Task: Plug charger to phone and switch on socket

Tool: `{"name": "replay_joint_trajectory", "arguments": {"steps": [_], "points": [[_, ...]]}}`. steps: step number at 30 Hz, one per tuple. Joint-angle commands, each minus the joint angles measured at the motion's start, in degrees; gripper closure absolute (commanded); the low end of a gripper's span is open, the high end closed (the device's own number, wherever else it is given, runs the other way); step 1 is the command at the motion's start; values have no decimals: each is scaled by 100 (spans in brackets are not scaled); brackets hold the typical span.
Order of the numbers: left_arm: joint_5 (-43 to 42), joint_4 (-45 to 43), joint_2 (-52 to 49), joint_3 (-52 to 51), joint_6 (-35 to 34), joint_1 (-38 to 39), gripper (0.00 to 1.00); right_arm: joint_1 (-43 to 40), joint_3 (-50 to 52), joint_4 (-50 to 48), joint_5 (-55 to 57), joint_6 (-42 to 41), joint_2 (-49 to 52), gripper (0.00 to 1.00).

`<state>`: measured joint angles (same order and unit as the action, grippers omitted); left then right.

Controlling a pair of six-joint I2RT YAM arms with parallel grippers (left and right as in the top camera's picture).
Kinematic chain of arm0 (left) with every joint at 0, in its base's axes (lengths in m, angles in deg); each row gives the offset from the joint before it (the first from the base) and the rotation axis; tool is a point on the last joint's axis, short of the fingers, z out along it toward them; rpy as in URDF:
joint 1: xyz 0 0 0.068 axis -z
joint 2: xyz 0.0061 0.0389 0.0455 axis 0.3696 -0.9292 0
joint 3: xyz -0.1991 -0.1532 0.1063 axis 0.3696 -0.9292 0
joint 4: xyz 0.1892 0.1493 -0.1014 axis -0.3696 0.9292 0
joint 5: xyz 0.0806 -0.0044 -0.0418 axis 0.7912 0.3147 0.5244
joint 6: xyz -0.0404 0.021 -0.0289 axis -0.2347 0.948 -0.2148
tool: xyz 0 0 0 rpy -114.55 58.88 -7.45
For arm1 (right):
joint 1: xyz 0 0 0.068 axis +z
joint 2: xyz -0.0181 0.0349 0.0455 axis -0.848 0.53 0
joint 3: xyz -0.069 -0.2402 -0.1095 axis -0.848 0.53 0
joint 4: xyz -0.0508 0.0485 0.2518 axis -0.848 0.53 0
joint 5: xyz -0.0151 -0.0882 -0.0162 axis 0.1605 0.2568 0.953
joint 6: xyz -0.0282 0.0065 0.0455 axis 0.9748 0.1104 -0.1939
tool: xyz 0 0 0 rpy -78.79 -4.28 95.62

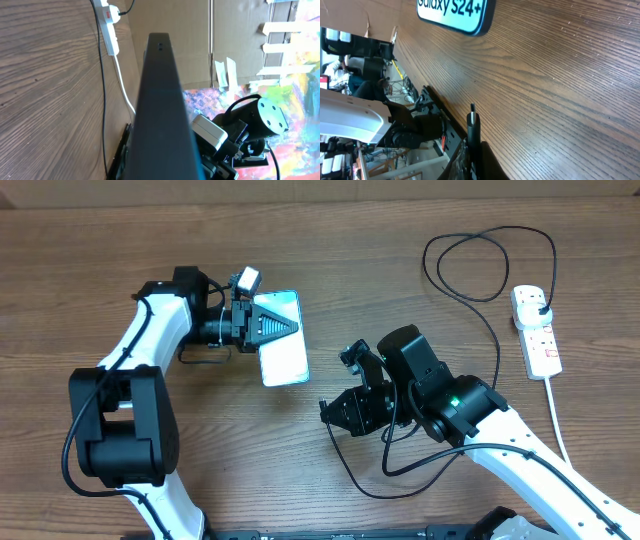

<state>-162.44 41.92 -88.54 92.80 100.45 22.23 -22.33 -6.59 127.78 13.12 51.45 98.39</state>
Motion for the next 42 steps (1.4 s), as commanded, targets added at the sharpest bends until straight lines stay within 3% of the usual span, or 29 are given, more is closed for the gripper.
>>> {"name": "replay_joint_trajectory", "arguments": {"steps": [1,17,23,31,38,42], "points": [[-352,39,55,-20,173,107,96,-4,-46,-22,4,153,-81,96],[-350,376,57,-20,42,138,96,-4,-46,-634,-654,295,-81,96],[-348,2,57,-17,-68,131,95,-4,-46,-640,-680,273,-81,96],[-343,-2271,57,-17,-2221,186,95,-4,-46,-643,-675,275,-81,96],[498,-4087,57,-17,-4935,522,95,-7,-46,-575,-675,275,-81,96],[107,-4712,98,-17,-5250,813,95,-68,-46,-426,-726,273,-83,96]]}}
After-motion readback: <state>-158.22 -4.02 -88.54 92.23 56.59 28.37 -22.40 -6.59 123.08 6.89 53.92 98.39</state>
